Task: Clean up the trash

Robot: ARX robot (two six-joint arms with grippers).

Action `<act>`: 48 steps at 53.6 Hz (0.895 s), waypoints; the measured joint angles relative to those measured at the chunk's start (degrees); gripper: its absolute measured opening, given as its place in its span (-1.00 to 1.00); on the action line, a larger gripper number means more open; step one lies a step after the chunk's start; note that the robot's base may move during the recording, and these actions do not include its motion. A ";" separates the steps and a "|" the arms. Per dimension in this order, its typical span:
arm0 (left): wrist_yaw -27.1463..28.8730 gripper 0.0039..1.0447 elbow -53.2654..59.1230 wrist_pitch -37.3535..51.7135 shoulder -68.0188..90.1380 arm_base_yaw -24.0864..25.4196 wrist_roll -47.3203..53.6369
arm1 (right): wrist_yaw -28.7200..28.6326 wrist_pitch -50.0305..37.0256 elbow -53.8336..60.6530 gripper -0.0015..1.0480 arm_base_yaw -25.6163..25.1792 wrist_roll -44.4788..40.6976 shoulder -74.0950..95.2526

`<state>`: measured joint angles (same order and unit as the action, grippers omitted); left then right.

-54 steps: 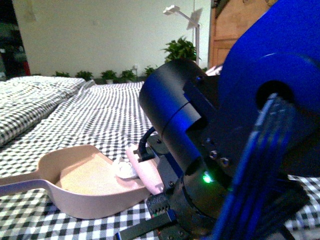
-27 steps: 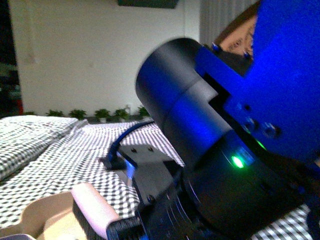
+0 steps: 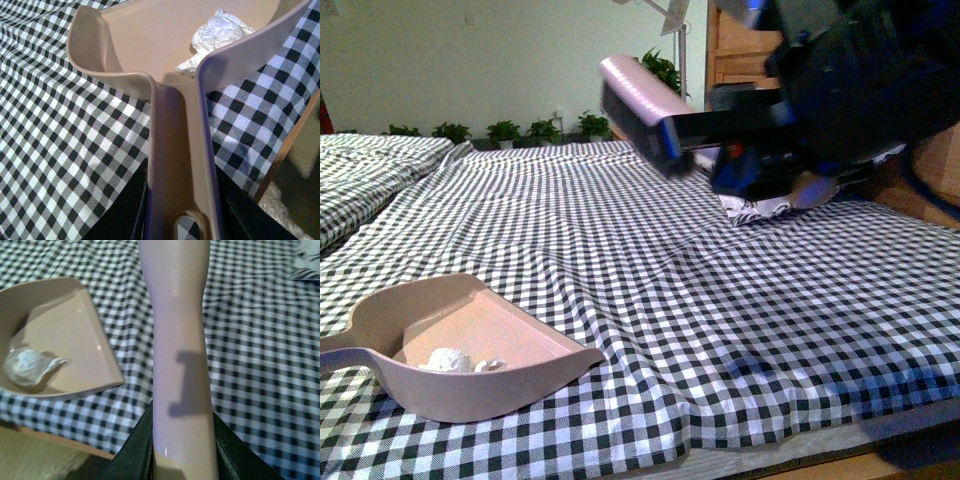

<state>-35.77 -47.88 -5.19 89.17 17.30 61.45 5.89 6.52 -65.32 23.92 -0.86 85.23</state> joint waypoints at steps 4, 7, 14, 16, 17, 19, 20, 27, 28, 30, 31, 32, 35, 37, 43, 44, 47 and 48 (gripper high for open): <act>0.02 -0.46 0.00 0.00 0.00 0.00 0.00 | 1.14 -2.16 2.19 -0.61 -2.84 -1.60 -2.21; 0.00 -0.46 0.00 0.00 0.00 0.00 0.00 | 1.97 -3.98 4.15 -0.61 -4.70 -3.10 -4.20; 0.00 -0.46 0.00 0.00 0.00 0.00 0.00 | 3.89 -8.61 8.17 -0.61 -7.56 -6.23 -8.00; 0.00 -0.46 0.00 0.00 0.00 0.00 0.00 | 4.26 -10.12 9.38 -0.61 -8.33 -7.17 -9.07; 0.00 -0.46 0.00 0.00 0.00 0.00 0.00 | 4.31 -10.49 9.73 -0.61 -8.61 -7.34 -9.40; 0.00 -0.46 0.00 0.00 0.00 0.00 0.00 | 4.76 -12.26 11.28 -0.61 -9.81 -8.24 -10.95; 0.00 -0.46 0.00 0.00 0.00 0.00 0.00 | 4.87 -12.55 11.47 -0.61 -9.94 -8.55 -11.13; 0.00 -0.46 0.00 0.00 0.00 0.00 0.00 | 5.46 -16.76 14.67 -0.61 -13.22 -9.38 -14.58; 0.00 -0.46 0.00 0.00 0.00 0.00 0.00 | 5.51 -17.27 15.08 -0.61 -13.77 -9.33 -15.08; 0.02 -0.46 0.00 0.00 0.00 0.00 0.00 | 5.46 -17.46 15.50 -0.61 -14.43 -9.18 -15.74; 0.00 -0.46 0.00 0.00 0.00 0.00 0.00 | 5.31 -17.44 15.87 -0.61 -15.06 -8.87 -16.33; 0.02 -0.46 0.00 0.00 0.00 0.00 0.00 | 5.29 -17.44 16.04 -0.61 -15.28 -8.74 -16.55; 0.02 -0.46 0.00 0.00 0.00 0.00 0.00 | 5.11 -17.44 16.79 -0.61 -16.09 -8.15 -17.40; 0.02 -0.46 0.00 0.00 0.00 0.00 0.00 | 4.74 -17.18 17.33 -0.61 -16.63 -7.26 -17.92; 0.00 -0.46 0.00 0.00 0.00 0.00 0.00 | 3.54 -16.55 18.18 -0.61 -17.16 -6.01 -18.47; 0.00 -0.46 0.00 0.00 0.00 0.00 0.00 | 3.48 -16.48 18.25 -0.61 -17.18 -5.84 -18.51; 0.00 -0.46 0.00 0.00 0.00 0.00 0.00 | 3.04 -16.28 18.27 -0.61 -17.25 -5.44 -18.53; 0.00 -0.46 0.00 0.00 0.00 0.00 0.00 | 3.04 -16.24 18.27 -0.61 -17.27 -5.31 -18.53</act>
<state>-35.77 -47.88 -5.19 89.17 17.30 61.45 8.93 -9.72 -47.05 6.66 -6.17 66.70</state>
